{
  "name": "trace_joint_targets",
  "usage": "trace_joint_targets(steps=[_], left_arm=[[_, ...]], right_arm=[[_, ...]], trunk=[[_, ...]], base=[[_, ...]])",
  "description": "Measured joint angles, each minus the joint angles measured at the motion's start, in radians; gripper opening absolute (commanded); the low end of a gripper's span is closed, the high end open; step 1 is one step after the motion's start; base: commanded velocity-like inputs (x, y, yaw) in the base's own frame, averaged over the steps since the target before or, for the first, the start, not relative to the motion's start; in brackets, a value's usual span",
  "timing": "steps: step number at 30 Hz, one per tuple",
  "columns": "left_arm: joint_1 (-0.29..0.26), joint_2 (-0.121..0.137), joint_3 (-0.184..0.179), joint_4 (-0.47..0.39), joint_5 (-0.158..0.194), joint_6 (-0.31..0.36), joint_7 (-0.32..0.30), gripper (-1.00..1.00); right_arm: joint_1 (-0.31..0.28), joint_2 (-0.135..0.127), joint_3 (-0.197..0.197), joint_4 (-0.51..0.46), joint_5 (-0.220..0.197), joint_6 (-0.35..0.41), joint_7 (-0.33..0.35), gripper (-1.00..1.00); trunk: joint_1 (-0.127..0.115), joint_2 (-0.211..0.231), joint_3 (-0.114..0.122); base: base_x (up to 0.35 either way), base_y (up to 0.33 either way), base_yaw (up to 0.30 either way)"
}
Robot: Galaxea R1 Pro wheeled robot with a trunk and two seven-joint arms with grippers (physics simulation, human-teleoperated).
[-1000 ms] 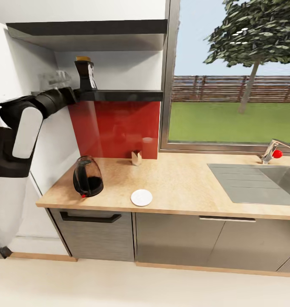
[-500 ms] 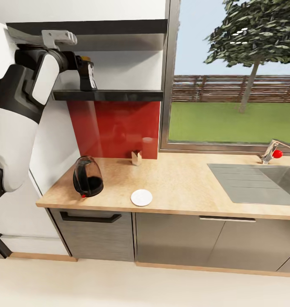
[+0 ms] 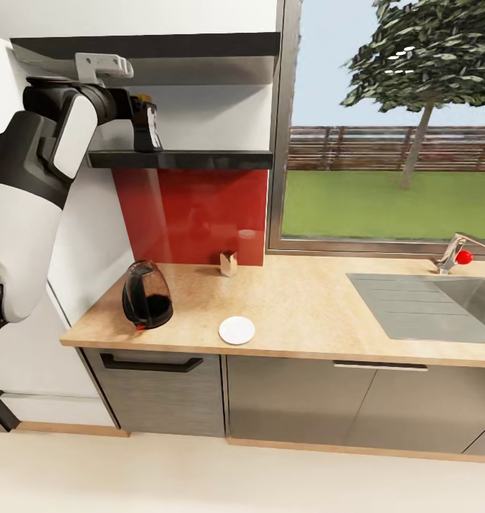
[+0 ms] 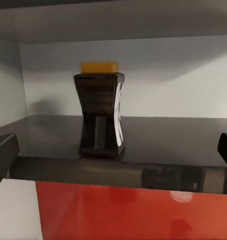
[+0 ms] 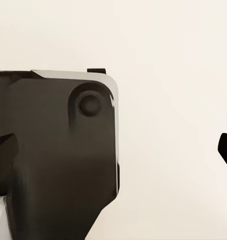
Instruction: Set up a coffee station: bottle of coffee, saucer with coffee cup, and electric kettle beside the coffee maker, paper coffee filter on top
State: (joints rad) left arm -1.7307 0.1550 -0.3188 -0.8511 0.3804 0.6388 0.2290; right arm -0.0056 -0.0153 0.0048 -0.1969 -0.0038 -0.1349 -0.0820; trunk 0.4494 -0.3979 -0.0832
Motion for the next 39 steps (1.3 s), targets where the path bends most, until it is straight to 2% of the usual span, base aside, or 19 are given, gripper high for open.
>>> trace_joint_targets(steps=[5, 12, 18, 24, 28, 39], left_arm=[[0.023, -0.001, 0.0, -0.016, 0.003, 0.005, -0.003, 1.0], [0.026, 0.007, 0.005, -0.016, 0.002, 0.006, -0.006, 1.0], [0.026, 0.017, 0.01, -0.016, 0.005, 0.008, -0.006, 1.0], [0.026, 0.037, 0.01, -0.013, 0.004, 0.009, -0.02, 1.0], [0.026, 0.037, -0.001, -0.016, 0.003, 0.011, -0.022, 1.0], [0.026, 0.034, -0.002, -0.018, 0.003, 0.012, -0.022, 1.0]], right_arm=[[0.0, 0.0, 0.002, 0.002, 0.001, 0.001, -0.001, 1.0], [0.0, 0.0, 0.003, 0.002, 0.001, 0.001, -0.001, 1.0], [0.0, 0.0, 0.003, 0.003, 0.001, 0.001, -0.003, 1.0], [0.0, 0.0, 0.003, 0.003, 0.001, 0.001, -0.003, 1.0], [0.0, 0.0, 0.003, 0.003, 0.001, 0.001, -0.003, 1.0], [0.0, -0.006, 0.002, 0.005, 0.001, 0.001, -0.003, 1.0]], trunk=[[-0.001, 0.0, 0.0], [0.0, 0.0, 0.0], [0.0, 0.0, 0.0], [0.0, 0.0, 0.0], [0.0, 0.0, 0.0], [0.0, 0.0, 0.0]], base=[[0.222, 0.01, 0.0], [0.267, 0.156, 0.0], [0.053, 0.032, 0.0], [0.244, 0.135, 0.0], [0.048, 0.035, 0.0], [0.082, 0.002, -0.102]])
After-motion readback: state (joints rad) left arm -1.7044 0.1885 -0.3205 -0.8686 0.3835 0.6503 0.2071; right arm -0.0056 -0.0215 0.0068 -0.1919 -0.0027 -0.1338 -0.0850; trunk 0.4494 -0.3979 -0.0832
